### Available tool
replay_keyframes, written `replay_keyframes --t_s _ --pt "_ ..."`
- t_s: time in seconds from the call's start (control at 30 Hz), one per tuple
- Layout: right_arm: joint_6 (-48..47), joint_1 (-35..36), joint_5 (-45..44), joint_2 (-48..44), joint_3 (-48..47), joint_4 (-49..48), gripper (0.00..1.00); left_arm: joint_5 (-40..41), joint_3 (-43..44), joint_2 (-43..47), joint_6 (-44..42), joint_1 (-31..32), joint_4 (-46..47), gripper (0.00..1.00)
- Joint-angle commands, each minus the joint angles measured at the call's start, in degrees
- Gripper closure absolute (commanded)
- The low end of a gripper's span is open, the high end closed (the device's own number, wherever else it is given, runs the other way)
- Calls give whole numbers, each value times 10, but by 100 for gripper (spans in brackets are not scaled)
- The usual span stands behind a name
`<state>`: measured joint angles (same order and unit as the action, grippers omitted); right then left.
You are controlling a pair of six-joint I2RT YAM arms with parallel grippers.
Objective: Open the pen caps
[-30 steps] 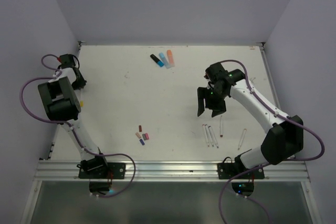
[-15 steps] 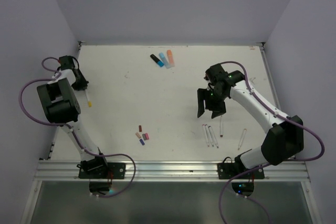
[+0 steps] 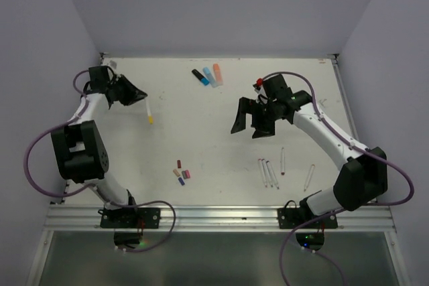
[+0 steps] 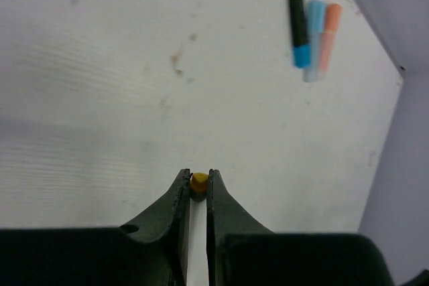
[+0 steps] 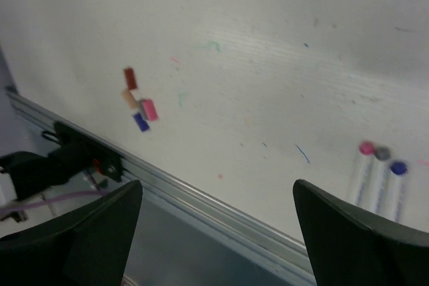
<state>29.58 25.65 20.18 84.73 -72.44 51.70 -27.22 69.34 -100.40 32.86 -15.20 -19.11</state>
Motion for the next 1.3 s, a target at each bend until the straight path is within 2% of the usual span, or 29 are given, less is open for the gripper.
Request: replay_keyframes --t_s 0.0,0.13,0.2,0.3,0.4,0.53,0.77,1.1,1.27 --pt "97 3 90 -42 26 -167 1 -100 -24 64 119 63 94 100" --pt "130 4 143 -59 50 -234 1 -101 -53 107 192 170 151 100" --pt "125 4 159 -67 49 -241 2 -96 -77 133 232 200 181 100" --pt "132 4 187 -87 62 -282 7 -78 -110 169 277 253 232 100" --pt "160 6 189 -120 103 -350 16 -60 -146 204 335 300 278 100" --pt "164 31 167 -142 139 -383 27 -42 -171 244 386 336 290 100" --pt "172 90 137 -139 151 -419 34 -22 -176 262 408 393 292 100" --pt "181 99 115 -140 152 -434 42 -6 -170 269 418 453 290 100" --pt "177 99 103 -144 160 -431 51 0 -169 274 423 471 290 100"
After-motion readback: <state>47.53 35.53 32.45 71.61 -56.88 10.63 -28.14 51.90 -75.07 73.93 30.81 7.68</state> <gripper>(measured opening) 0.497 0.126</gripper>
